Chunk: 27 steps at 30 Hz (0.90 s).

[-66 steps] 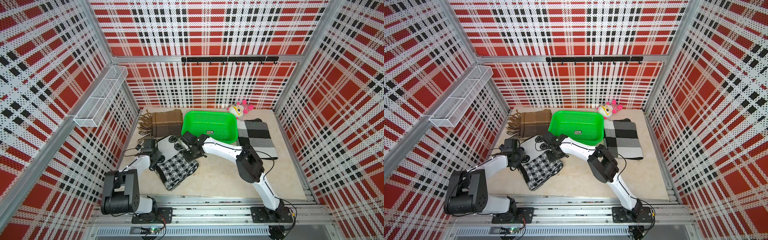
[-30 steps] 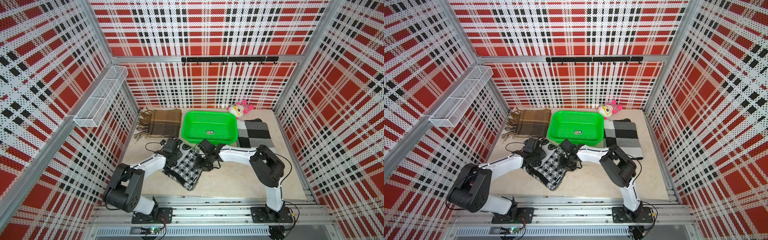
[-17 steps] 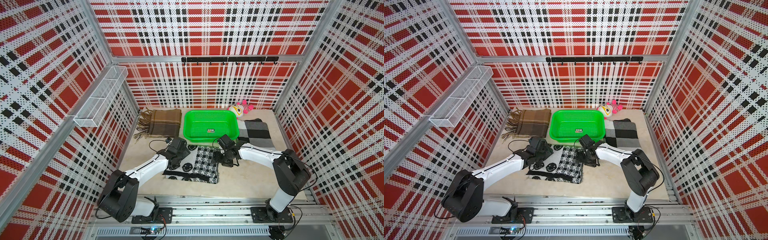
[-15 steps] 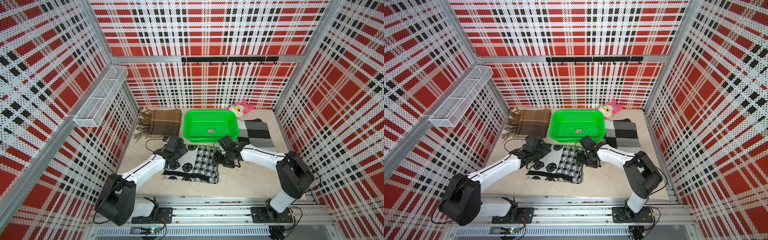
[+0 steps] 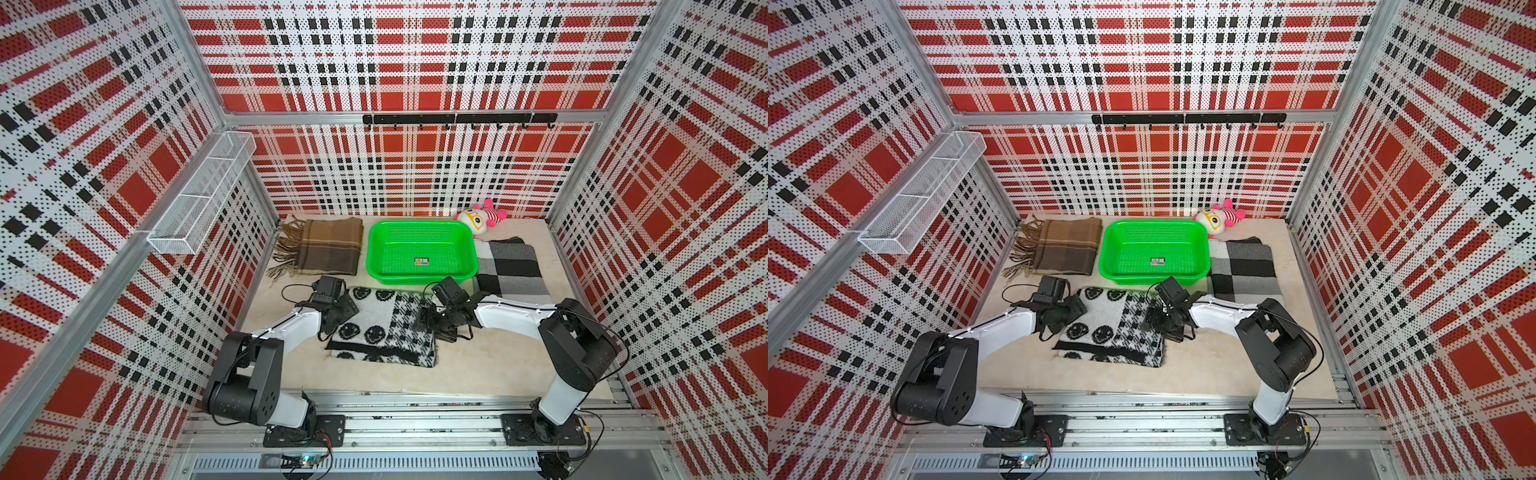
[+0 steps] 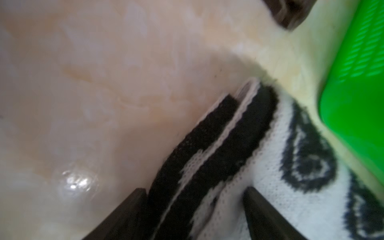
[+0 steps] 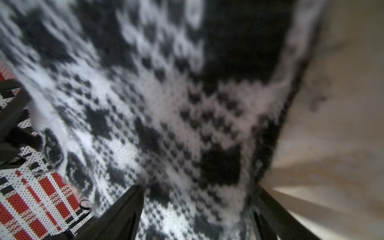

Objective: Put the folded scarf in the basket
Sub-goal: Pick up the scarf at the center of the board.

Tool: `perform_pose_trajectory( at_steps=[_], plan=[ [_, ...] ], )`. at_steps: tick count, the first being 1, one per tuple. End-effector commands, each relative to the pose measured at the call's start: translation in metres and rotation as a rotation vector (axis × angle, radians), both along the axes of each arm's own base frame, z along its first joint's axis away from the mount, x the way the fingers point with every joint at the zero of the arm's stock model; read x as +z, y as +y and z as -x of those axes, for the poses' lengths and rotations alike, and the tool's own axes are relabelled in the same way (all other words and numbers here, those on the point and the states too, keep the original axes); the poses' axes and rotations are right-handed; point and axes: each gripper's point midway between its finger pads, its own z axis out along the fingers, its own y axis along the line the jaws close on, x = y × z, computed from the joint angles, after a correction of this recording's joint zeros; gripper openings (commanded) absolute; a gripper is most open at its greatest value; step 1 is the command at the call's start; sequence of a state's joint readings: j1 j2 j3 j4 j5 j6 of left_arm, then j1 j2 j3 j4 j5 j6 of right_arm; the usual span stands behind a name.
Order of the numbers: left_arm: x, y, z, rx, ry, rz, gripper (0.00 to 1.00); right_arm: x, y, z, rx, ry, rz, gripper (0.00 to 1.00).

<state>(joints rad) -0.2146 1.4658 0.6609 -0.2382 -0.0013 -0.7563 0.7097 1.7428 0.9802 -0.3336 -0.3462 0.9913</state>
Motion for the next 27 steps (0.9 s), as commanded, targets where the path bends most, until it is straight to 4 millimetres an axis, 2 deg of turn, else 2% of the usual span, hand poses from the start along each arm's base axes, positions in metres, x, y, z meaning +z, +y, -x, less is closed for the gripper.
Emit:
perform_pose_trajectory(
  at_steps=[1, 4, 7, 10, 13, 15, 21, 27],
  plan=[
    [-0.023, -0.023, 0.017, -0.050, 0.041, 0.051, 0.75, -0.025, -0.001, 0.013, -0.030, 0.073, 0.020, 0.78],
    [-0.026, -0.039, 0.025, -0.056, 0.042, 0.066, 0.68, -0.028, -0.004, 0.012, -0.050, 0.074, 0.040, 0.65],
    [-0.026, -0.049, 0.029, -0.039, 0.023, 0.109, 0.57, -0.028, -0.007, 0.009, -0.064, 0.067, 0.062, 0.43],
    [-0.026, -0.055, 0.031, -0.021, 0.004, 0.150, 0.35, -0.028, -0.008, 0.008, -0.068, 0.071, 0.067, 0.26],
    [-0.016, -0.061, 0.027, -0.016, -0.033, 0.174, 0.01, -0.025, -0.006, 0.008, -0.069, 0.071, 0.064, 0.08],
    [-0.002, -0.065, 0.022, -0.011, -0.069, 0.196, 0.00, -0.019, -0.006, 0.007, -0.066, 0.057, 0.072, 0.00],
    [0.039, -0.077, 0.015, -0.016, -0.143, 0.217, 0.00, 0.013, 0.002, 0.006, -0.037, 0.000, 0.083, 0.00],
    [0.074, -0.087, 0.022, -0.019, -0.166, 0.214, 0.00, 0.056, 0.015, 0.014, 0.011, -0.056, 0.082, 0.00]
  ],
)
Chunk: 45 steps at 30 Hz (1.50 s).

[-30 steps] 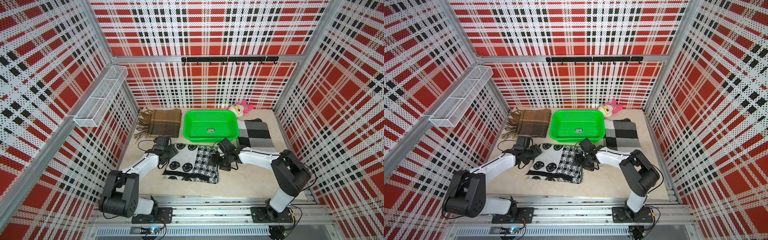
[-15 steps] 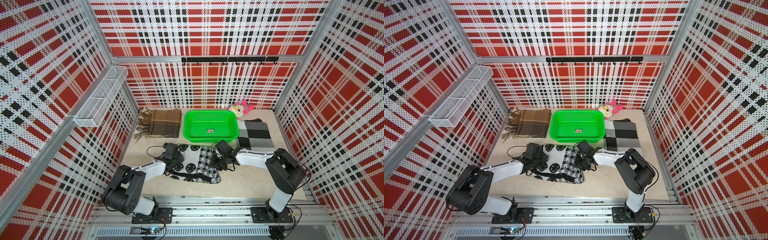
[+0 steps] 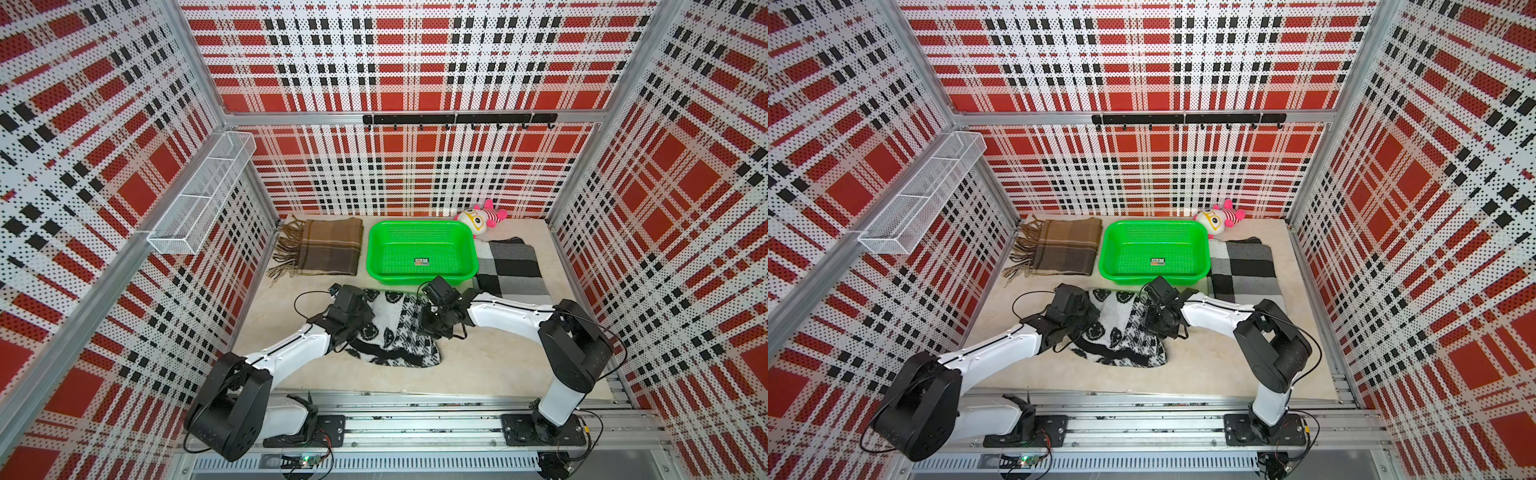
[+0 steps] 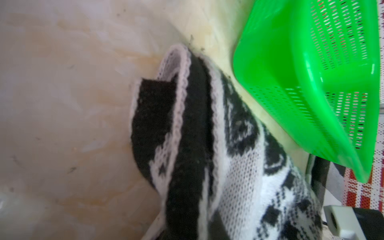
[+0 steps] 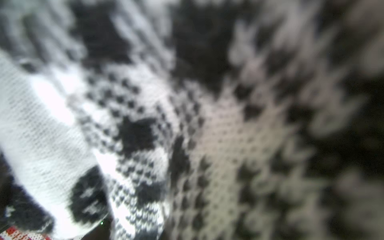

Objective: Put the folded scarf in the basket
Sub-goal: Pick up the scarf at the center of the board, then place the scarf in the basket.

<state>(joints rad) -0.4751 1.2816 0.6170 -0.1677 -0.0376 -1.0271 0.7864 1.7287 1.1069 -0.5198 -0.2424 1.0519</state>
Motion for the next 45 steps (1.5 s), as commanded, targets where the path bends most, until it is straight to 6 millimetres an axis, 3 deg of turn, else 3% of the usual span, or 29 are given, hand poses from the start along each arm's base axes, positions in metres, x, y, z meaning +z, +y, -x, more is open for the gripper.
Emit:
perform_pose_trajectory(
  at_steps=[1, 6, 12, 17, 21, 26, 33, 36, 39, 45],
  plan=[
    [0.030, -0.008, 0.007, 0.004, -0.019, 0.021, 0.00, 0.041, 0.005, 0.007, 0.040, -0.069, -0.009, 0.00],
    [0.071, -0.007, 0.017, 0.035, -0.070, 0.027, 0.00, 0.079, 0.002, 0.013, 0.056, -0.140, -0.011, 0.00],
    [0.141, -0.016, 0.013, 0.031, -0.174, 0.104, 0.00, 0.144, -0.005, 0.004, 0.083, -0.282, -0.012, 0.00],
    [0.202, -0.028, -0.019, 0.008, -0.267, 0.139, 0.00, 0.188, -0.018, -0.035, 0.080, -0.394, 0.020, 0.00],
    [0.226, -0.028, -0.070, 0.006, -0.311, 0.117, 0.00, 0.204, -0.041, -0.090, 0.029, -0.449, 0.029, 0.00],
    [0.229, -0.039, -0.140, -0.025, -0.342, 0.152, 0.00, 0.204, -0.059, -0.150, -0.007, -0.474, 0.039, 0.00],
    [0.181, -0.062, -0.220, -0.069, -0.289, 0.119, 0.00, 0.177, -0.092, -0.224, -0.090, -0.455, 0.072, 0.00],
    [0.159, -0.068, -0.241, -0.072, -0.271, 0.106, 0.00, 0.164, -0.101, -0.247, -0.110, -0.445, 0.062, 0.00],
    [0.135, -0.071, -0.256, -0.068, -0.251, 0.088, 0.00, 0.136, -0.105, -0.264, -0.113, -0.399, 0.053, 0.00],
    [0.095, -0.072, -0.273, -0.054, -0.206, 0.052, 0.00, 0.085, -0.105, -0.280, -0.116, -0.327, 0.063, 0.00]
  ],
)
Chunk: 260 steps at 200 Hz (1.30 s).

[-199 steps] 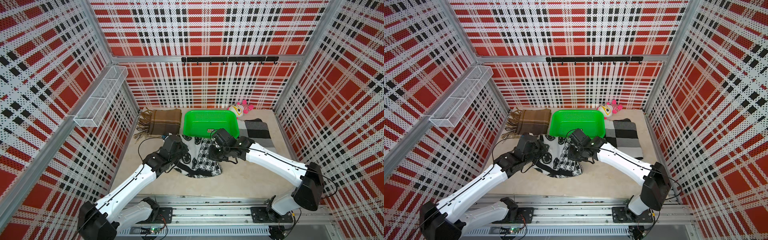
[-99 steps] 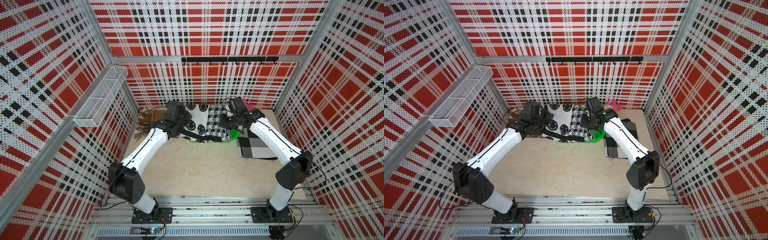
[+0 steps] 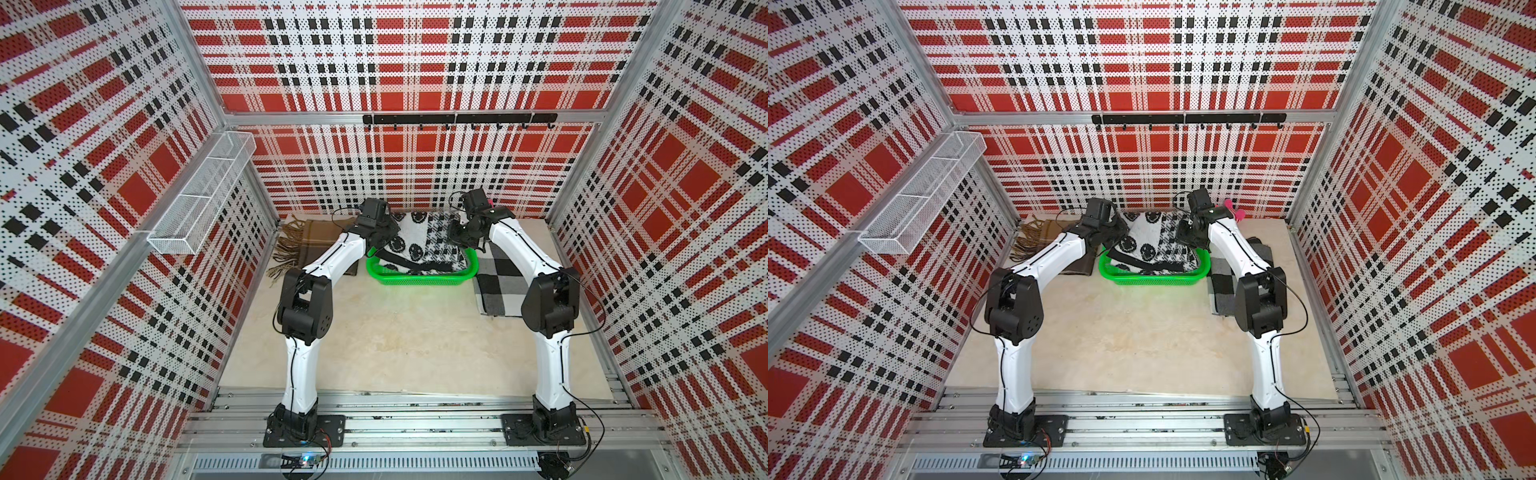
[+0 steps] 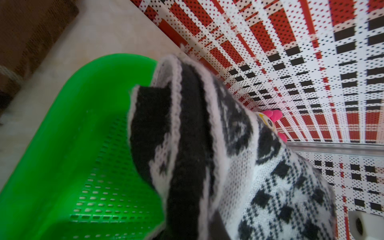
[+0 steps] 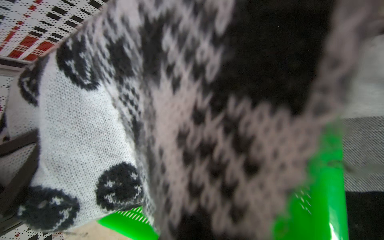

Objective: Put the folded scarf in the basket
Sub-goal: Place the scarf in the basket.

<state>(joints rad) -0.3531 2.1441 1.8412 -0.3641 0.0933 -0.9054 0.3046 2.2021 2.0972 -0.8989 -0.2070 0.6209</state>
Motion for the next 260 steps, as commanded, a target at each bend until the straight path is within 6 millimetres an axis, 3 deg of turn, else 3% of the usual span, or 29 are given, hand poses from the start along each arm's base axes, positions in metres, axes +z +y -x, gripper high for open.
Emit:
perform_pose_trajectory(
  at_steps=[1, 47, 85, 137, 184, 199, 220, 235, 260],
  plan=[
    [0.004, 0.004, -0.015, 0.009, -0.048, -0.018, 0.00, -0.016, 0.003, -0.012, 0.006, -0.001, -0.012, 0.00],
    [-0.038, 0.008, -0.007, 0.021, 0.025, -0.065, 0.00, -0.057, -0.006, -0.020, -0.025, 0.063, 0.000, 0.00],
    [-0.060, 0.017, 0.002, 0.042, 0.069, -0.099, 0.00, -0.085, -0.011, -0.018, -0.038, 0.116, 0.032, 0.00],
    [-0.088, 0.018, 0.015, 0.044, 0.124, -0.136, 0.00, -0.097, -0.017, -0.019, -0.045, 0.132, 0.064, 0.00],
    [-0.088, 0.017, 0.024, 0.056, 0.125, -0.155, 0.00, -0.098, -0.021, -0.016, -0.045, 0.128, 0.086, 0.00],
    [-0.085, 0.015, 0.026, 0.057, 0.123, -0.154, 0.11, -0.095, -0.024, -0.015, -0.047, 0.125, 0.099, 0.08],
    [-0.075, 0.007, 0.030, 0.053, 0.110, -0.153, 0.26, -0.089, -0.028, -0.013, -0.048, 0.118, 0.121, 0.30],
    [-0.061, 0.003, 0.032, 0.056, 0.085, -0.158, 0.36, -0.081, -0.029, -0.012, -0.038, 0.100, 0.123, 0.43],
    [-0.030, 0.003, 0.032, 0.071, 0.034, -0.144, 0.61, -0.060, -0.027, -0.011, -0.033, 0.052, 0.117, 0.56]
  ],
)
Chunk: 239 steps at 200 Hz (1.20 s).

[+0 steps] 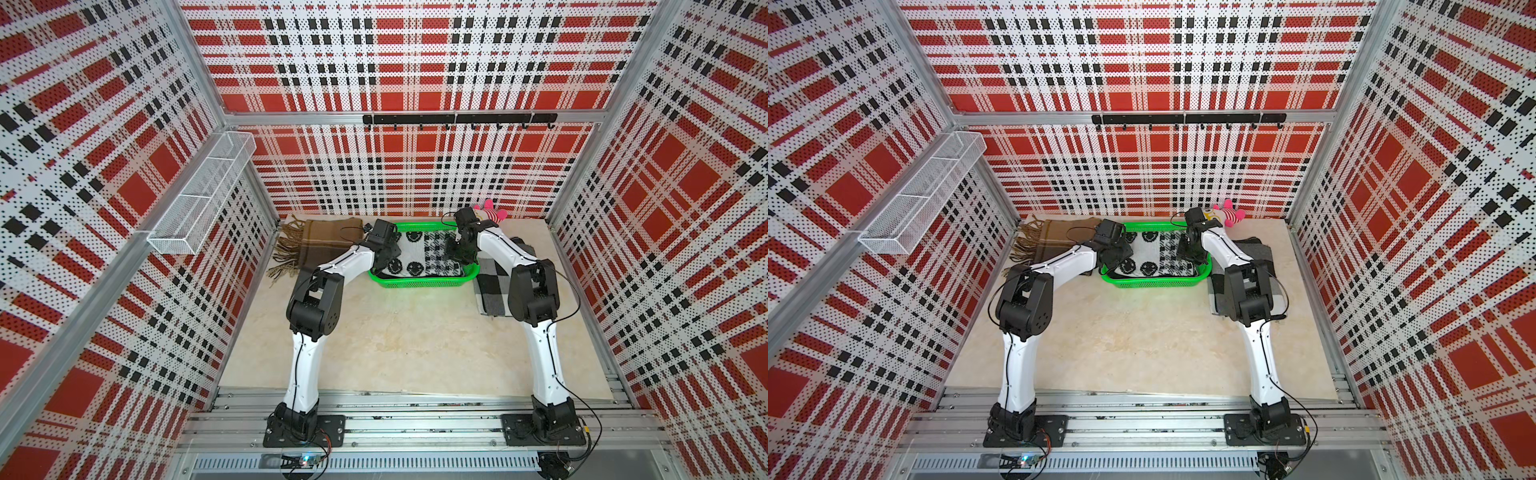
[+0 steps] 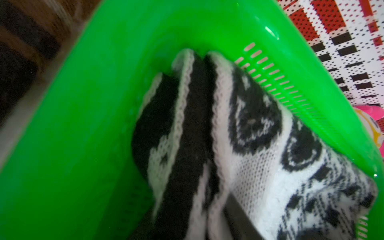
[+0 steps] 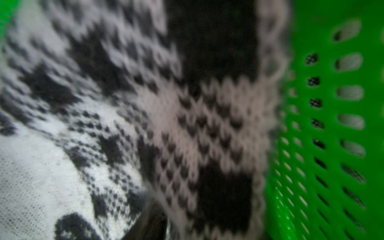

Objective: Put the folded scarf in the basket
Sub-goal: Place the scarf in the basket, then move the scarf to the center of the board, then move the basket to the center of the board.

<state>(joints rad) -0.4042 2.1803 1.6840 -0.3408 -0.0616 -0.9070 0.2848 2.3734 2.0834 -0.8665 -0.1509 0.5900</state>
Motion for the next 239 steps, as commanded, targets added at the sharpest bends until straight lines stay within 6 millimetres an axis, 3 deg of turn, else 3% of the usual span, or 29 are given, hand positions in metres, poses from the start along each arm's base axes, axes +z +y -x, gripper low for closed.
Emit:
perform_pose_trajectory(
  at_steps=[1, 22, 65, 85, 106, 114, 117, 124, 165, 195, 239],
  plan=[
    [0.056, -0.004, 0.005, 0.001, -0.089, 0.015, 0.62, 0.036, -0.009, -0.001, -0.009, -0.073, 0.015, 0.56],
    [0.086, -0.002, 0.006, 0.001, -0.137, 0.039, 0.73, 0.055, -0.008, 0.001, -0.011, -0.098, -0.002, 0.63],
    [0.128, 0.022, 0.007, 0.021, -0.193, 0.087, 0.76, 0.089, -0.007, 0.005, -0.017, -0.150, -0.037, 0.70],
    [0.139, 0.044, 0.007, 0.051, -0.210, 0.091, 0.71, 0.100, -0.009, 0.008, -0.027, -0.166, -0.033, 0.68],
    [0.142, 0.075, 0.003, 0.095, -0.218, 0.077, 0.59, 0.112, -0.012, 0.014, -0.036, -0.198, -0.011, 0.63],
    [0.139, 0.083, 0.002, 0.101, -0.211, 0.070, 0.56, 0.115, -0.012, 0.016, -0.035, -0.210, -0.006, 0.58],
    [0.138, 0.102, -0.002, 0.132, -0.211, 0.063, 0.55, 0.116, -0.011, 0.017, -0.033, -0.214, -0.005, 0.55],
    [0.133, 0.118, -0.005, 0.151, -0.205, 0.045, 0.53, 0.117, -0.009, 0.021, -0.029, -0.221, -0.001, 0.51],
    [0.079, 0.197, -0.025, 0.252, -0.116, -0.042, 0.44, 0.113, 0.020, 0.049, 0.043, -0.241, -0.019, 0.43],
    [0.045, 0.229, -0.042, 0.288, -0.071, -0.107, 0.43, 0.090, 0.033, 0.067, 0.077, -0.183, -0.037, 0.43],
    [-0.015, 0.251, -0.065, 0.289, 0.020, -0.178, 0.44, 0.076, 0.040, 0.072, 0.097, -0.154, -0.056, 0.43]
  ],
)
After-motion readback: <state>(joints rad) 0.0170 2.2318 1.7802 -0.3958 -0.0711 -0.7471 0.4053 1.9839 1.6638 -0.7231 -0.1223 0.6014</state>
